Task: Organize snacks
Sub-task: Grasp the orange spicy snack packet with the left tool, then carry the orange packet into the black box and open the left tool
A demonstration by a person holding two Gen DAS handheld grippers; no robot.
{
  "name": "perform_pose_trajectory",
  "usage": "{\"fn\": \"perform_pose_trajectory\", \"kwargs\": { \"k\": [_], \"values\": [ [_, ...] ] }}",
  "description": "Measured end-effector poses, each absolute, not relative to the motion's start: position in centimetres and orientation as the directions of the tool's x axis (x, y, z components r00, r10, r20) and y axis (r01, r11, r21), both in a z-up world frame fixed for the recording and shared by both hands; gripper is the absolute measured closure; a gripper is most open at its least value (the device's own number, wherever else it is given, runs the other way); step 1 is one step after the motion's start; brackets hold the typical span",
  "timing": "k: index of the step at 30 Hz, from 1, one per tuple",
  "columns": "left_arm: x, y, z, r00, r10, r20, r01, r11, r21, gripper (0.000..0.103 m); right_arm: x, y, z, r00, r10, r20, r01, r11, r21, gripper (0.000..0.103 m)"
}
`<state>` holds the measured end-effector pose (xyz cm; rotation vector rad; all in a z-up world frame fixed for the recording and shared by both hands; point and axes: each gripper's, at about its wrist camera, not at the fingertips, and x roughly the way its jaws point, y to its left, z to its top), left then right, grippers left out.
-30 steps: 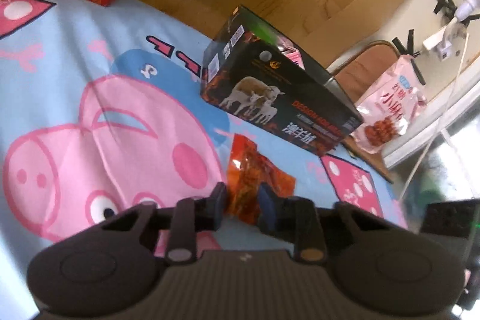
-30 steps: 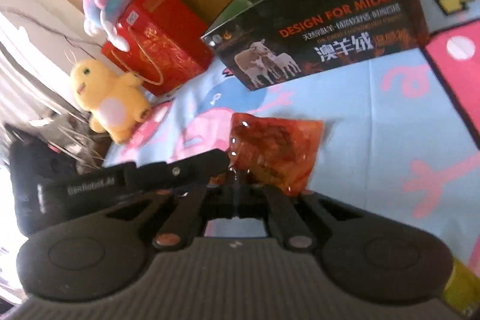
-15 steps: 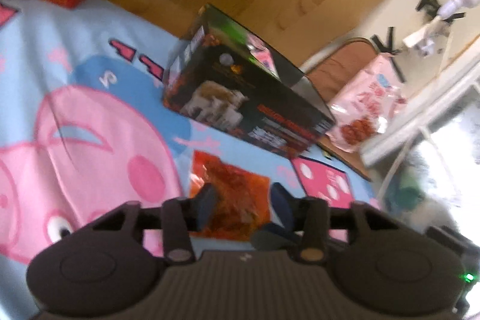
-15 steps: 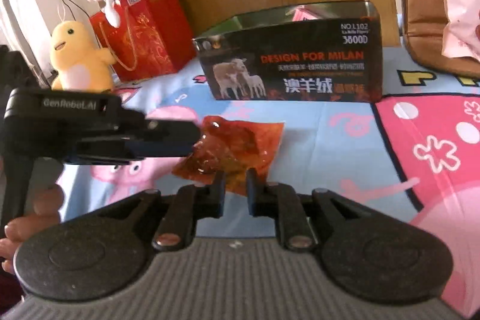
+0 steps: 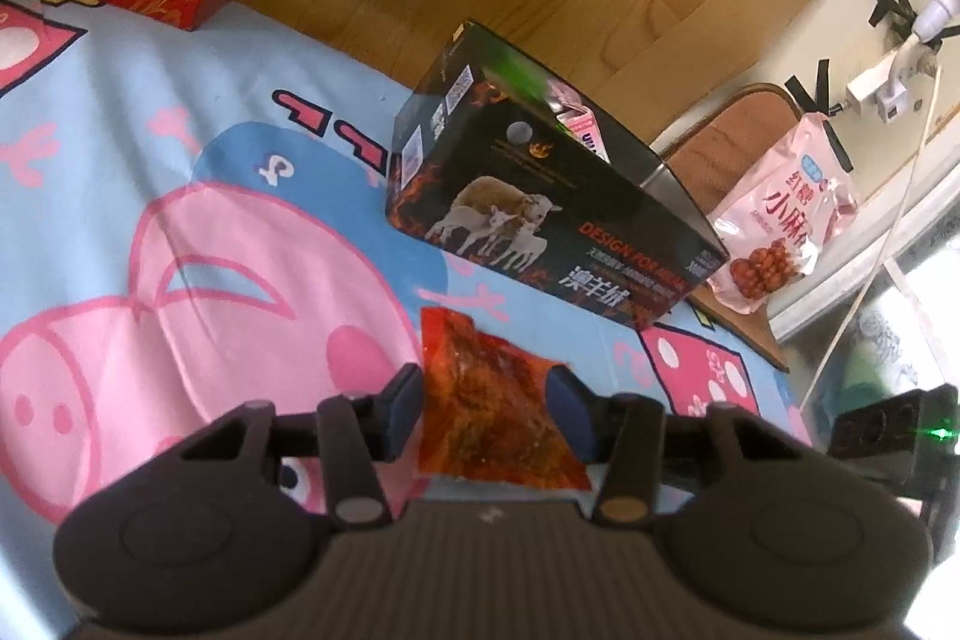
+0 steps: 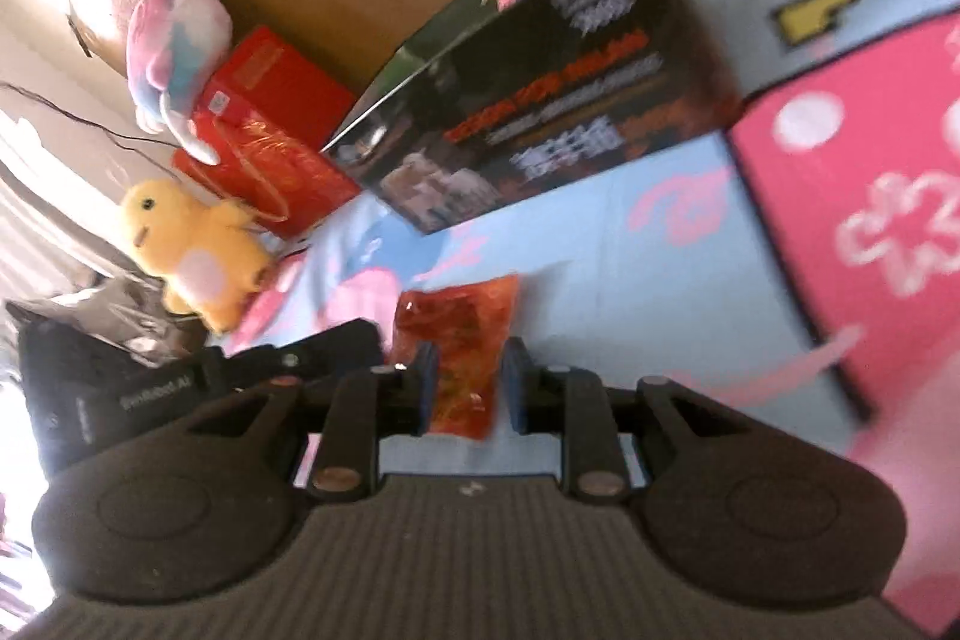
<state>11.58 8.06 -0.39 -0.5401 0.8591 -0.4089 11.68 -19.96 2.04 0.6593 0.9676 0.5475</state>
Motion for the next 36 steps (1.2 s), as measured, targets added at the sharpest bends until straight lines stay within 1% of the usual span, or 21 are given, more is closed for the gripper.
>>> {"fn": "perform_pose_trajectory", "kwargs": {
  "k": [2, 3, 5, 7, 10, 12, 13, 14, 15, 20, 25, 28, 29, 30, 31, 32, 33, 34, 35, 36],
  "values": [
    [11.4, 8.2, -0.5, 0.592, -0.551, -0.588, 0.129, 0.785, -0.606, 0.053, 11.6, -19.6, 1.9, 0.469, 0.684, -0.559, -0.134, 0.681, 0.720, 0.084],
    [11.4, 8.2, -0.5, 0.593, -0.552, -0.586, 0.132, 0.785, -0.606, 0.053, 11.6, -19.7, 1.8, 0.464, 0.683, -0.564, -0.130, 0.683, 0.719, 0.098],
    [11.3, 8.3, -0.5, 0.594, -0.555, -0.582, 0.125, 0.778, -0.615, 0.054, 11.6, -20.3, 1.1, 0.457, 0.696, -0.554, -0.089, 0.655, 0.750, 0.099],
    [11.2, 8.3, -0.6, 0.581, -0.577, -0.574, 0.111, 0.755, -0.647, 0.057, 11.5, -21.7, 1.0, 0.462, 0.725, -0.511, -0.049, 0.596, 0.801, 0.100],
    [11.0, 8.0, -0.8, 0.567, -0.604, -0.560, 0.090, 0.721, -0.687, 0.068, 11.5, -22.4, 1.4, 0.471, 0.752, -0.461, -0.040, 0.540, 0.840, 0.100],
    [10.8, 7.8, -0.5, 0.577, -0.608, -0.546, 0.099, 0.715, -0.692, 0.077, 11.3, -22.4, 1.9, 0.488, 0.734, -0.472, -0.056, 0.566, 0.823, 0.100],
    [10.7, 7.8, -0.2, 0.584, -0.612, -0.533, 0.106, 0.709, -0.697, 0.079, 11.2, -22.4, 2.0, 0.499, 0.717, -0.486, -0.062, 0.589, 0.806, 0.100],
    [10.7, 7.7, 0.0, 0.589, -0.615, -0.525, 0.115, 0.706, -0.699, 0.084, 11.1, -22.4, 2.0, 0.503, 0.709, -0.495, -0.061, 0.600, 0.798, 0.100],
    [10.7, 7.6, 0.3, 0.589, -0.619, -0.519, 0.122, 0.703, -0.700, 0.086, 11.2, -22.6, 1.9, 0.502, 0.708, -0.496, -0.055, 0.599, 0.799, 0.100],
    [11.1, 7.3, 2.0, 0.598, -0.631, -0.494, 0.154, 0.695, -0.702, 0.086, 11.3, -23.0, 1.7, 0.504, 0.708, -0.494, -0.021, 0.583, 0.813, 0.100],
    [13.2, 7.1, 5.4, 0.633, -0.635, -0.443, 0.205, 0.690, -0.694, 0.085, 11.4, -23.0, 4.9, 0.561, 0.692, -0.454, -0.102, 0.602, 0.792, 0.100],
    [15.4, 6.2, 8.2, 0.671, -0.612, -0.419, 0.258, 0.722, -0.642, 0.083, 12.9, -23.0, 7.2, 0.598, 0.675, -0.432, -0.156, 0.627, 0.763, 0.100],
    [16.3, 5.7, 9.1, 0.691, -0.591, -0.417, 0.269, 0.745, -0.610, 0.076, 13.6, -22.9, 7.8, 0.608, 0.670, -0.426, -0.166, 0.632, 0.757, 0.100],
    [17.3, 5.3, 9.7, 0.704, -0.571, -0.422, 0.272, 0.766, -0.582, 0.067, 14.4, -22.7, 8.4, 0.621, 0.663, -0.417, -0.177, 0.637, 0.750, 0.100],
    [18.4, 4.8, 9.8, 0.712, -0.552, -0.435, 0.273, 0.787, -0.553, 0.060, 15.2, -22.4, 9.0, 0.638, 0.653, -0.408, -0.192, 0.648, 0.737, 0.100],
    [19.4, 4.3, 9.8, 0.722, -0.522, -0.454, 0.263, 0.814, -0.519, 0.055, 16.1, -22.1, 9.6, 0.660, 0.635, -0.402, -0.210, 0.670, 0.712, 0.098],
    [20.1, 3.9, 9.6, 0.732, -0.481, -0.483, 0.239, 0.845, -0.479, 0.055, 17.0, -21.5, 10.0, 0.686, 0.607, -0.401, -0.227, 0.702, 0.675, 0.091],
    [20.6, 3.6, 9.4, 0.735, -0.445, -0.512, 0.213, 0.868, -0.448, 0.055, 18.0, -21.0, 10.0, 0.705, 0.578, -0.412, -0.237, 0.739, 0.630, 0.081],
    [20.5, 3.7, 9.0, 0.732, -0.438, -0.522, 0.202, 0.871, -0.448, 0.055, 18.8, -20.4, 9.8, 0.710, 0.545, -0.446, -0.234, 0.780, 0.581, 0.075],
    [20.0, 4.1, 8.8, 0.729, -0.456, -0.510, 0.213, 0.859, -0.465, 0.055, 19.3, -20.1, 9.6, 0.714, 0.511, -0.479, -0.213, 0.810, 0.547, 0.074]
  ]
}}
